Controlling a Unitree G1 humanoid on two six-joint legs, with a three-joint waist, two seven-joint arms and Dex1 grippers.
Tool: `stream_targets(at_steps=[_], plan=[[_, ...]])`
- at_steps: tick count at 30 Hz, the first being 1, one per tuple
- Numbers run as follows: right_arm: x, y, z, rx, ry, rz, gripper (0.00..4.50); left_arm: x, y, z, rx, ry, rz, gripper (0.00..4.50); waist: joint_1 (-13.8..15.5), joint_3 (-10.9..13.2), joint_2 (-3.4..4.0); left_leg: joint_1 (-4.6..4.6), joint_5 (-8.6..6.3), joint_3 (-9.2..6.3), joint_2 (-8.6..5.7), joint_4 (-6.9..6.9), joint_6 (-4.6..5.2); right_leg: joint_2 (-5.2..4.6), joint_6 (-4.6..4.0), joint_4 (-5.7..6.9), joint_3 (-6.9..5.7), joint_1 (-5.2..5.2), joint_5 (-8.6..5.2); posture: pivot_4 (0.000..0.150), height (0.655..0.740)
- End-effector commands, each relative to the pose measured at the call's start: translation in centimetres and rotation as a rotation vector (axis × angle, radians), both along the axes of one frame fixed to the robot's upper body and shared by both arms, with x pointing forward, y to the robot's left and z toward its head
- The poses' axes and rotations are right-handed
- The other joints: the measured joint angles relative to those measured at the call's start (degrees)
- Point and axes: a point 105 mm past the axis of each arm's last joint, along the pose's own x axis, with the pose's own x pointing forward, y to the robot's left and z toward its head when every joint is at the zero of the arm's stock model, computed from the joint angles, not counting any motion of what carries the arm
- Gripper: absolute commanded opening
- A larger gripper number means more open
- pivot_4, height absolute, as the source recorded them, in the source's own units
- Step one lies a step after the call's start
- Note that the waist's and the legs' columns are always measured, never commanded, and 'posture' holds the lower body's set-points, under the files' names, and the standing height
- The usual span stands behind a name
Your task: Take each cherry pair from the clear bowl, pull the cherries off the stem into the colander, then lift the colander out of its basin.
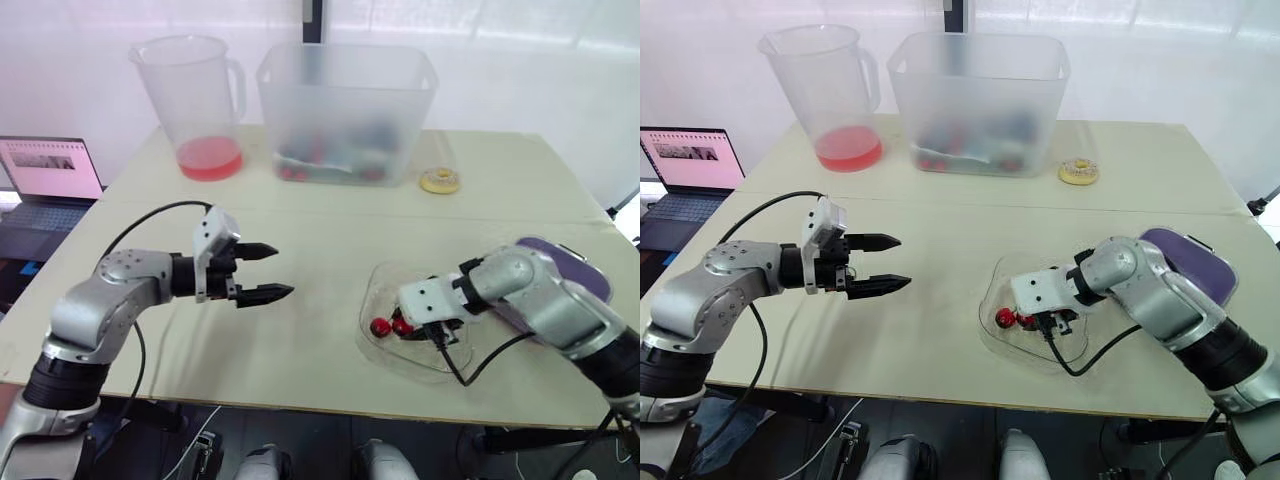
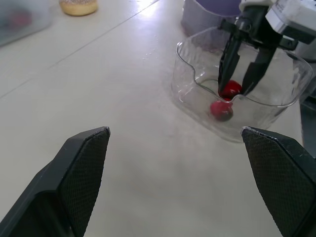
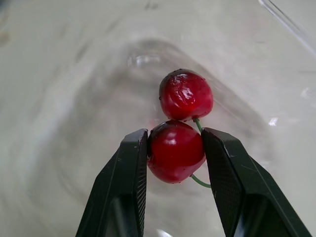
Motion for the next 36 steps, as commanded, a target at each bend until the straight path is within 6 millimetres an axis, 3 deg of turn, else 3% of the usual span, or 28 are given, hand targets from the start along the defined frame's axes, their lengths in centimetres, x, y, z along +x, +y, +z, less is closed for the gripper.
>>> stream_targets(at_steps=[1, 7, 10, 13, 14, 19, 23, 27, 31, 36], plan=[[0.6, -0.3, 1.1, -0.068, -0.08, 0.133, 1.77, 0.2, -0.3, 0.9, 0.006, -0.055, -0.015, 4.5, 0.0, 0.0, 0.0, 0.01, 0.0, 0.0, 0.0, 0.0, 0.0, 0.01, 0.0, 0.0, 0.0, 0.0, 0.0, 0.15, 0.7078], [0.6, -0.6, 1.7, -0.085, -0.095, 0.198, 1.77, 0.1, -0.4, 1.1, -0.016, -0.05, -0.005, 4.5, 0.0, 0.0, 0.0, 0.01, 0.01, 0.0, 0.02, 0.01, -0.01, -0.05, 0.0, 0.0, 0.0, 0.0, 0.0, 0.15, 0.7078], [0.6, -0.2, 2.0, -0.04, -0.096, 0.204, 2.72, 0.1, -0.7, 0.9, -0.014, -0.047, -0.018, 4.5, 0.0, 0.0, 0.0, 0.01, 0.01, 0.0, 0.02, 0.07, -0.01, -0.09, 0.0, 0.03, 0.0, 0.02, 0.0, 0.15, 0.7078], [0.9, 0.0, 3.0, -0.008, -0.13, 0.199, 4.18, 0.2, -1.1, 0.9, -0.017, -0.039, -0.035, 4.5, 0.0, 0.0, 0.0, 0.01, 0.01, -0.01, 0.02, 0.08, -0.01, -0.09, 0.0, 0.06, 0.0, 0.02, 0.0, 0.15, 0.7078], [0.9, 0.1, 3.4, 0.008, -0.136, 0.192, 4.43, 0.2, -1.2, 0.9, -0.018, -0.037, -0.038, 4.5, 0.1, 0.0, 0.0, 0.01, 0.01, 0.0, 0.02, 0.08, -0.01, -0.09, 0.0, 0.06, 0.0, 0.02, 0.0, 0.15, 0.7078], [-0.2, -0.3, 4.8, 0.179, -0.026, -0.068, 4.43, 0.1, -1.4, 1.0, -0.009, -0.028, -0.073, 4.5, 0.2, 0.0, 0.0, 0.0, 0.01, -0.03, 0.02, 0.09, -0.01, -0.11, 0.0, 0.06, -0.02, 0.03, 0.0, 0.15, 0.7078], [-0.4, 0.8, 6.5, 0.513, 0.023, -0.421, 4.43, 0.5, -1.7, 1.6, -0.044, -0.032, -0.079, 4.5, 0.2, 0.0, 0.0, -0.01, 0.01, -0.08, 0.04, 0.15, -0.01, -0.14, -0.01, 0.11, -0.05, 0.06, 0.0, 0.15, 0.7078], [-1.6, 1.8, 6.9, 0.657, 0.239, -0.679, 4.43, 0.3, -2.0, 1.6, -0.049, -0.014, -0.108, 4.5, 0.0, 0.0, 0.03, -0.01, 0.01, -0.09, 0.05, 0.19, -0.01, -0.15, -0.01, 0.18, -0.04, 0.06, 0.01, 0.15, 0.7078], [-1.8, 0.4, 4.8, 0.604, 0.287, -0.945, 4.43, 0.6, -2.1, 2.0, -0.056, -0.015, -0.115, 4.5, 0.3, 0.0, 0.03, -0.05, 0.0, -0.15, 0.01, 0.18, 0.0, -0.18, -0.02, 0.14, -0.04, 0.06, 0.01, 0.15, 0.7078], [-1.5, -0.8, 1.8, 0.566, 0.271, -1.095, 4.43, 0.9, -2.4, 1.9, -0.049, -0.021, -0.128, 4.5, 0.8, 0.0, 0.02, -0.1, -0.03, -0.11, -0.05, 0.19, 0.05, -0.19, -0.01, 0.11, -0.04, 0.04, 0.01, 0.15, 0.7078]])
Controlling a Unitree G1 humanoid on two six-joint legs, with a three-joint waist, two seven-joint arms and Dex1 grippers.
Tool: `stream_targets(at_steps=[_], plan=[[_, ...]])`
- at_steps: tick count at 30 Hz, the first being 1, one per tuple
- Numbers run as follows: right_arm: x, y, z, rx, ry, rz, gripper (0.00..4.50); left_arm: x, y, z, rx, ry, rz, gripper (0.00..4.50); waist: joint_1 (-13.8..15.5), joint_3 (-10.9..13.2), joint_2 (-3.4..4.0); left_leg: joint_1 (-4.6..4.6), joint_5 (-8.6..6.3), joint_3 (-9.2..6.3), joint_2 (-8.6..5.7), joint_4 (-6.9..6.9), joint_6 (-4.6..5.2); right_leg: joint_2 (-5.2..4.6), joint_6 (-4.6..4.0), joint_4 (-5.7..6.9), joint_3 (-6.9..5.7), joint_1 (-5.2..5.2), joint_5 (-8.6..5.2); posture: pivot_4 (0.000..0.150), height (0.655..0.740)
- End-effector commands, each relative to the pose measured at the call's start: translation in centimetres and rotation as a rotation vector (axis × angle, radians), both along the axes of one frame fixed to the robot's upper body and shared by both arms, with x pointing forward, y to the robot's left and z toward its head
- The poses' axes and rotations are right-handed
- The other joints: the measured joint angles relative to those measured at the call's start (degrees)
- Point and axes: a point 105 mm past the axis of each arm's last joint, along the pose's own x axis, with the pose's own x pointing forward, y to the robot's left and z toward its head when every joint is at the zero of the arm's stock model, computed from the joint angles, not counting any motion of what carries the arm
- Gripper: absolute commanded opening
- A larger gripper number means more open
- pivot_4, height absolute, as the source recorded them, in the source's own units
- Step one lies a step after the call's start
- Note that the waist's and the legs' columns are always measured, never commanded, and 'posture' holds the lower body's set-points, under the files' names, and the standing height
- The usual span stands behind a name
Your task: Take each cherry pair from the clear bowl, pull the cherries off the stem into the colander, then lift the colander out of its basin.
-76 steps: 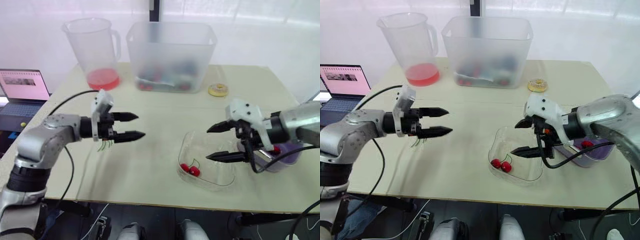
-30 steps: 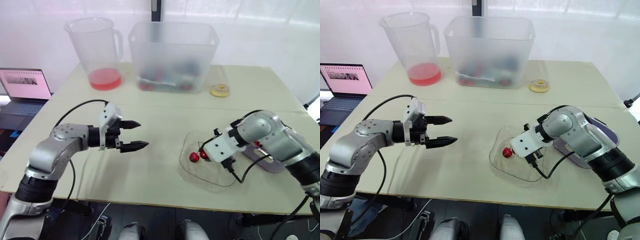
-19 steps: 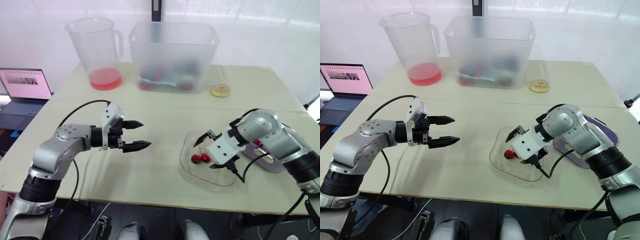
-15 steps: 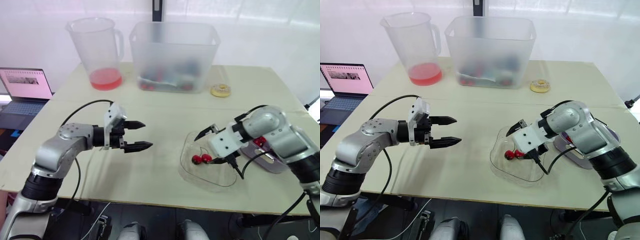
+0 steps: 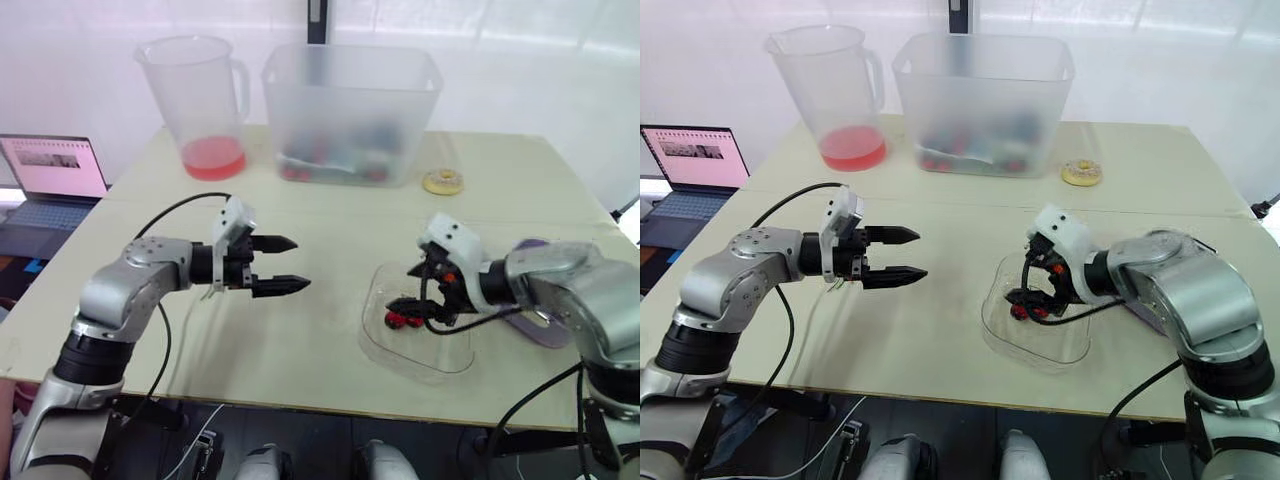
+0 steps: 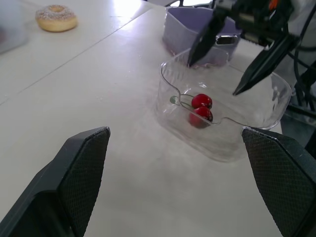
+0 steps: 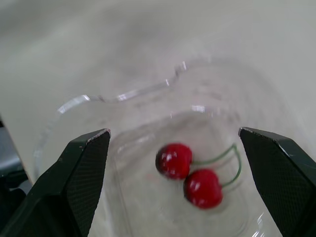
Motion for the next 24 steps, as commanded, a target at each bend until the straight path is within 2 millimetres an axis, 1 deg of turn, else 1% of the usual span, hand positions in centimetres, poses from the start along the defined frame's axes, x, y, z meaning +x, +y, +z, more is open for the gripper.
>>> stream_targets(at_steps=[1, 3, 5, 9, 16, 19, 22, 23, 24], plan=[[0.3, -0.8, -0.5, -0.064, -0.04, -0.073, 4.43, -0.1, -0.5, 0.9, 0.001, -0.051, -0.032, 4.5, 0.2, 0.0, 0.0, 0.0, 0.0, 0.0, 0.0, 0.0, 0.0, 0.02, 0.0, 0.01, 0.0, -0.01, 0.0, 0.15, 0.7078], [0.4, -1.3, -1.0, -0.113, -0.045, -0.106, 4.43, -0.2, -0.6, 0.9, 0.006, -0.054, -0.039, 4.5, 0.1, 0.0, 0.0, 0.0, 0.0, 0.02, 0.0, 0.0, 0.0, 0.08, 0.0, 0.01, -0.01, -0.02, 0.0, 0.15, 0.7078], [0.6, -1.2, -1.6, -0.136, -0.041, -0.118, 4.43, -0.1, -0.4, 0.9, 0.018, -0.059, -0.037, 4.5, 0.1, 0.0, 0.0, 0.0, 0.0, 0.02, 0.01, 0.0, 0.0, 0.13, 0.0, 0.02, -0.01, -0.03, 0.0, 0.15, 0.7078], [0.4, -1.2, -2.6, -0.172, -0.018, -0.089, 4.43, 0.2, 0.1, 0.6, 0.059, -0.072, -0.017, 4.5, 0.2, 0.0, 0.0, 0.0, 0.0, 0.01, 0.02, 0.0, 0.0, 0.19, 0.0, 0.01, -0.01, -0.03, 0.0, 0.15, 0.7078], [0.8, -0.8, -3.6, -0.182, -0.013, -0.065, 4.43, 0.1, -0.1, 0.8, 0.056, -0.076, -0.019, 4.5, 0.3, 0.0, 0.0, -0.01, -0.01, 0.01, 0.02, 0.0, 0.03, 0.19, 0.0, 0.01, -0.01, -0.03, 0.0, 0.15, 0.7078], [1.0, -0.8, -4.0, -0.193, -0.02, -0.054, 4.43, 0.2, 0.2, 0.5, 0.065, -0.065, 0.003, 4.5, 0.3, 0.0, 0.0, -0.01, -0.01, 0.01, 0.02, 0.0, 0.03, 0.19, 0.0, 0.01, -0.01, -0.03, 0.0, 0.15, 0.7078], [1.1, -1.0, -4.4, -0.208, -0.022, -0.054, 3.58, 0.2, 0.6, 0.4, 0.077, -0.064, 0.013, 4.5, 0.3, 0.0, 0.0, -0.01, -0.01, 0.01, 0.02, 0.0, 0.03, 0.19, 0.0, 0.0, -0.01, -0.03, 0.0, 0.15, 0.7078], [1.2, -1.0, -4.5, -0.213, -0.023, -0.054, 3.09, 0.2, 0.6, 0.4, 0.081, -0.065, 0.015, 4.5, 0.3, 0.0, 0.0, -0.01, -0.01, 0.01, 0.02, 0.0, 0.03, 0.2, 0.0, 0.0, -0.01, -0.03, 0.0, 0.15, 0.7078], [1.2, -1.1, -4.6, -0.222, -0.027, -0.05, 2.71, 0.2, 0.6, 0.4, 0.083, -0.067, 0.016, 4.5, 0.3, 0.0, 0.0, -0.01, -0.01, 0.01, 0.02, 0.0, 0.03, 0.2, 0.0, 0.0, -0.01, -0.03, 0.0, 0.15, 0.7078]])
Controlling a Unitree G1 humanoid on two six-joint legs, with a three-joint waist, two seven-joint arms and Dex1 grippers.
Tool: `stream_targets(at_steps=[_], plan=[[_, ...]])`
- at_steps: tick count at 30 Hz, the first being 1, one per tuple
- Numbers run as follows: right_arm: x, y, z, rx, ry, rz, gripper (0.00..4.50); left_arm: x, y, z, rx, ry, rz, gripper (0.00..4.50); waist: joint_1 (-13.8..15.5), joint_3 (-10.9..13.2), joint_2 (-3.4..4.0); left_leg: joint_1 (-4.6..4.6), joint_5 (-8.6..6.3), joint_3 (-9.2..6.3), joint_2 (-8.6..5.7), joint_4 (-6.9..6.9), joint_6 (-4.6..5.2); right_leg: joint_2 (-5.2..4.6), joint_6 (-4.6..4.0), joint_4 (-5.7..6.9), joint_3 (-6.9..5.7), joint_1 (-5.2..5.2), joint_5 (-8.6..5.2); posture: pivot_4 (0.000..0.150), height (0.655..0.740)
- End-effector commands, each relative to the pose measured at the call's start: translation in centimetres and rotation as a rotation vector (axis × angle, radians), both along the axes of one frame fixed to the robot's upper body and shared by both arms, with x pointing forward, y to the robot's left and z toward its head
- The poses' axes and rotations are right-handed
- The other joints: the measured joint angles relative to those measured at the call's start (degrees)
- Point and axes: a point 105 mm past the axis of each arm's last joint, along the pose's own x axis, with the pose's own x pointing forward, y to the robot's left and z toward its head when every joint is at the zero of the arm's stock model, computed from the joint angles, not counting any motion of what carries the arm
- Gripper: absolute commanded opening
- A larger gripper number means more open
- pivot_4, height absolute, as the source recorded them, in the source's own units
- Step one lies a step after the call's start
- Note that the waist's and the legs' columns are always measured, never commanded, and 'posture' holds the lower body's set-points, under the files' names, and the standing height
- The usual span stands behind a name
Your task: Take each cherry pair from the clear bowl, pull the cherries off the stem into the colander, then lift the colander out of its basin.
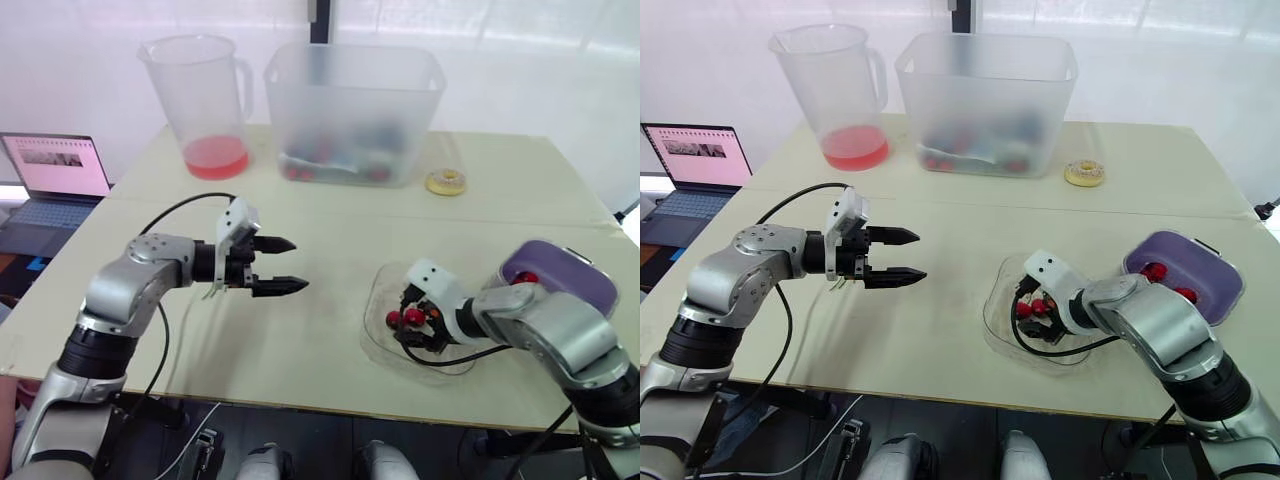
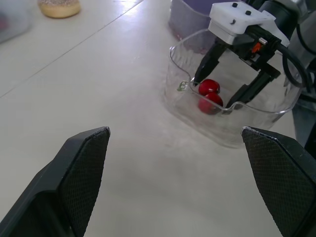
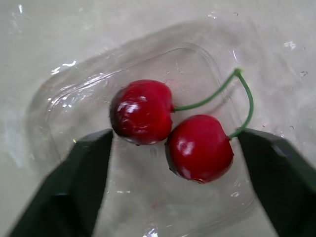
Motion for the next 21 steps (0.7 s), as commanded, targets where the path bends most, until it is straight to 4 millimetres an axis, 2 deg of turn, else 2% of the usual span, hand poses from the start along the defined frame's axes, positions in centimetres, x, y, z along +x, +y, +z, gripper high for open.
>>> stream_targets(at_steps=[1, 2, 3, 11, 13, 16, 21], plan=[[0.3, -0.4, 0.3, -0.028, -0.039, 0.003, 2.21, -0.2, 0.1, 1.0, 0.004, -0.051, -0.005, 4.5, 0.0, 0.0, 0.0, 0.0, 0.0, 0.0, 0.0, 0.0, 0.0, 0.0, 0.0, 0.0, 0.0, 0.0, 0.0, 0.15, 0.7078], [0.4, -0.4, 0.3, -0.03, -0.04, 0.005, 1.69, -0.2, 0.1, 1.0, 0.004, -0.052, -0.005, 4.5, 0.1, 0.0, 0.0, 0.0, 0.0, 0.0, 0.0, 0.0, 0.0, 0.0, 0.0, 0.0, 0.0, 0.0, 0.0, 0.15, 0.7078], [0.4, -0.5, 0.3, -0.034, -0.041, 0.007, 1.39, -0.2, 0.1, 1.0, 0.004, -0.052, -0.005, 4.5, 0.1, 0.0, 0.0, 0.0, 0.0, 0.0, 0.0, 0.0, 0.0, 0.0, 0.0, 0.0, 0.0, 0.0, 0.0, 0.15, 0.7078], [0.2, -0.4, 1.4, -0.071, -0.092, 0.081, 1.39, -0.1, -0.2, 1.1, -0.004, -0.06, -0.007, 4.5, 0.3, 0.0, 0.0, 0.0, -0.01, 0.0, 0.0, 0.0, 0.01, -0.01, 0.0, -0.01, 0.0, 0.0, 0.0, 0.15, 0.7078], [-0.1, 0.0, 2.5, -0.104, -0.157, 0.194, 1.39, 0.0, -0.3, 1.8, -0.054, -0.038, -0.006, 4.5, 0.3, 0.0, 0.0, -0.01, -0.01, 0.0, 0.0, 0.01, 0.02, -0.01, 0.0, -0.01, 0.0, 0.0, 0.0, 0.15, 0.7078], [-1.7, 1.3, 4.3, -0.171, -0.285, 0.463, 1.39, 0.2, -0.6, 3.0, -0.132, -0.012, 0.002, 4.5, 0.4, 0.0, 0.0, -0.08, -0.03, -0.05, -0.01, 0.02, 0.05, 0.01, 0.02, -0.06, -0.01, -0.02, -0.01, 0.15, 0.7078], [-2.8, 1.7, 8.2, -0.236, -0.463, 0.624, 1.39, 0.2, -1.4, 5.4, -0.289, 0.054, -0.011, 4.5, 0.3, 0.0, -0.02, -0.12, -0.04, -0.06, 0.04, 0.2, 0.07, 0.03, 0.03, 0.0, 0.0, -0.02, -0.01, 0.15, 0.7078]])
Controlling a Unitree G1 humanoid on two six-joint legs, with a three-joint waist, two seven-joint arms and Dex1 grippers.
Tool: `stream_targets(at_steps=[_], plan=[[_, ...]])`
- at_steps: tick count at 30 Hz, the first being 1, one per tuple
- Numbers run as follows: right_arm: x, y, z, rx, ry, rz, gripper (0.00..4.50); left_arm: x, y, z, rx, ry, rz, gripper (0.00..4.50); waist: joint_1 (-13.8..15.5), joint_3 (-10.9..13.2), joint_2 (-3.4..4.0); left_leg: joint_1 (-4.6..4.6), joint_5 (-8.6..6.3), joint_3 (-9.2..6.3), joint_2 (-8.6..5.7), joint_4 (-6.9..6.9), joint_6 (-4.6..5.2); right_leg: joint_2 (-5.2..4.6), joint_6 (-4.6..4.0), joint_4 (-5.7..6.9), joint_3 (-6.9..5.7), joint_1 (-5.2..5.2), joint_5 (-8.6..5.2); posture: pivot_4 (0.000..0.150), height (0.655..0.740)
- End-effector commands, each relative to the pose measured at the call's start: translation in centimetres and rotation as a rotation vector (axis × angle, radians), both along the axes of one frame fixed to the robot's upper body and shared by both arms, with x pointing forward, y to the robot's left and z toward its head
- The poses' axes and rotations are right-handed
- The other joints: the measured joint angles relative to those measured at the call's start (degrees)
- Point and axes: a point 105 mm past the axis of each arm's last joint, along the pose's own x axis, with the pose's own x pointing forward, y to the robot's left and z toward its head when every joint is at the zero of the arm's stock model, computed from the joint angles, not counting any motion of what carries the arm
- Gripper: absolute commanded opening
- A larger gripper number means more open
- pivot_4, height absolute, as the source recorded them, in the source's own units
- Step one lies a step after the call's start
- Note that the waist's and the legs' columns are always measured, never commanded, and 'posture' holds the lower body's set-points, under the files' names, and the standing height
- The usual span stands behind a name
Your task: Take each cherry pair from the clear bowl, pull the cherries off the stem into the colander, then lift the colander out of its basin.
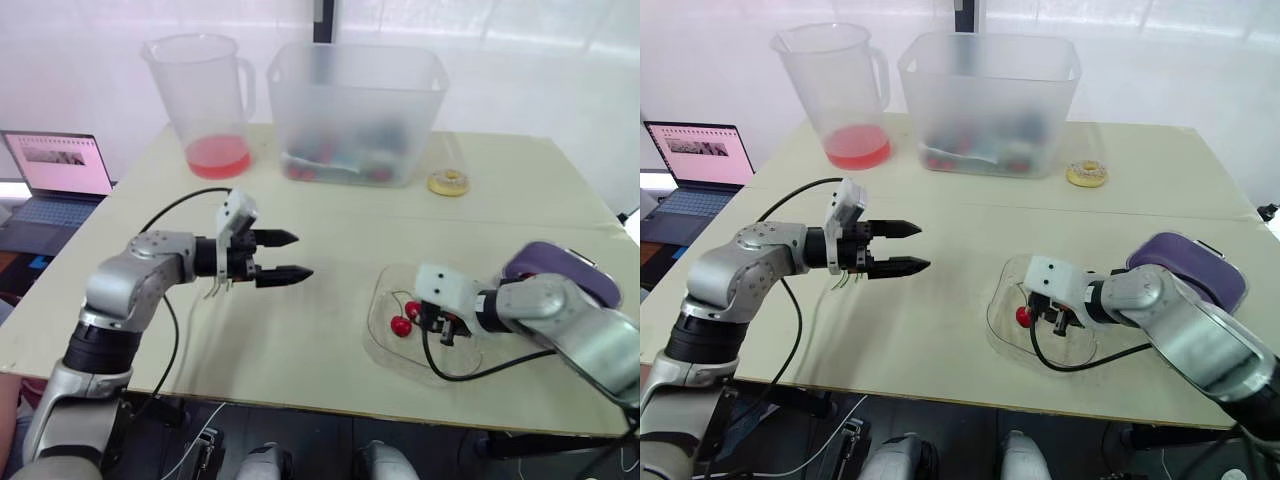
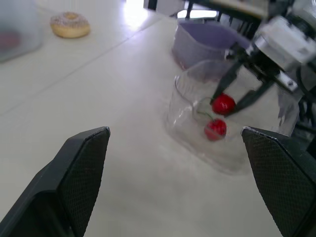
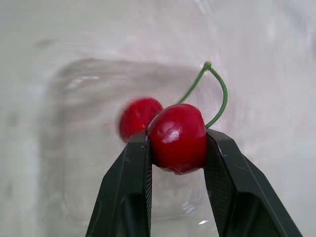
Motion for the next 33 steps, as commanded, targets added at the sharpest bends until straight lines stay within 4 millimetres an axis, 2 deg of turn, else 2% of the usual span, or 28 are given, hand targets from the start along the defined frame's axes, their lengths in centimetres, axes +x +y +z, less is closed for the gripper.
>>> stream_targets(at_steps=[1, 3, 5, 8, 11, 17, 33], plan=[[-1.0, 1.2, 4.1, -0.001, -0.157, 0.133, 1.39, 0.0, -0.1, 2.6, -0.124, 0.025, -0.002, 4.5, 0.0, 0.0, 0.0, -0.01, 0.0, 0.0, 0.0, 0.05, 0.0, -0.01, 0.0, 0.02, 0.0, 0.0, 0.0, 0.15, 0.7078], [-1.2, 1.8, 5.9, 0.023, -0.236, 0.172, 1.39, 0.5, -0.4, 3.8, -0.202, 0.068, 0.006, 4.5, 0.0, 0.0, 0.0, -0.02, 0.0, -0.04, 0.05, 0.14, 0.0, 0.0, 0.0, 0.04, 0.0, 0.02, 0.0, 0.15, 0.7078], [-0.4, 2.5, 8.3, 0.033, -0.411, 0.198, 1.39, 0.5, -1.2, 5.7, -0.306, 0.088, -0.035, 4.5, 0.0, 0.0, 0.0, -0.09, 0.0, -0.11, 0.05, 0.26, -0.01, -0.02, 0.0, 0.11, -0.02, 0.02, 0.0, 0.15, 0.7078], [0.7, 3.8, 10.6, 0.126, -0.558, 0.22, 1.39, 0.8, -2.3, 7.6, -0.431, 0.116, -0.062, 4.5, 0.0, 0.0, 0.0, -0.16, 0.0, -0.13, 0.04, 0.35, 0.0, -0.02, 0.0, 0.12, -0.02, 0.0, 0.0, 0.15, 0.7078], [2.0, 4.2, 11.3, 0.151, -0.639, 0.199, 1.39, 1.6, -3.6, 8.7, -0.529, 0.154, -0.042, 4.5, 0.3, 0.0, -0.02, -0.2, 0.0, -0.18, -0.02, 0.42, -0.01, -0.05, 0.0, 0.16, -0.06, 0.01, 0.0, 0.15, 0.7078], [2.7, 5.4, 12.2, 0.232, -0.697, 0.183, 1.39, 0.6, -5.9, 8.6, -0.524, 0.125, -0.084, 4.5, -0.1, 0.0, 0.0, -0.27, 0.01, -0.17, -0.02, 0.4, -0.02, -0.03, 0.01, 0.17, -0.18, -0.08, 0.0, 0.15, 0.7078], [3.0, 6.0, 13.3, 0.359, -0.685, 0.153, 1.39, 0.3, -6.3, 7.6, -0.502, 0.134, -0.082, 4.5, 0.0, 0.0, 0.01, -0.27, 0.01, -0.18, -0.02, 0.42, -0.03, -0.02, 0.01, 0.19, -0.19, -0.08, 0.0, 0.15, 0.7078]])
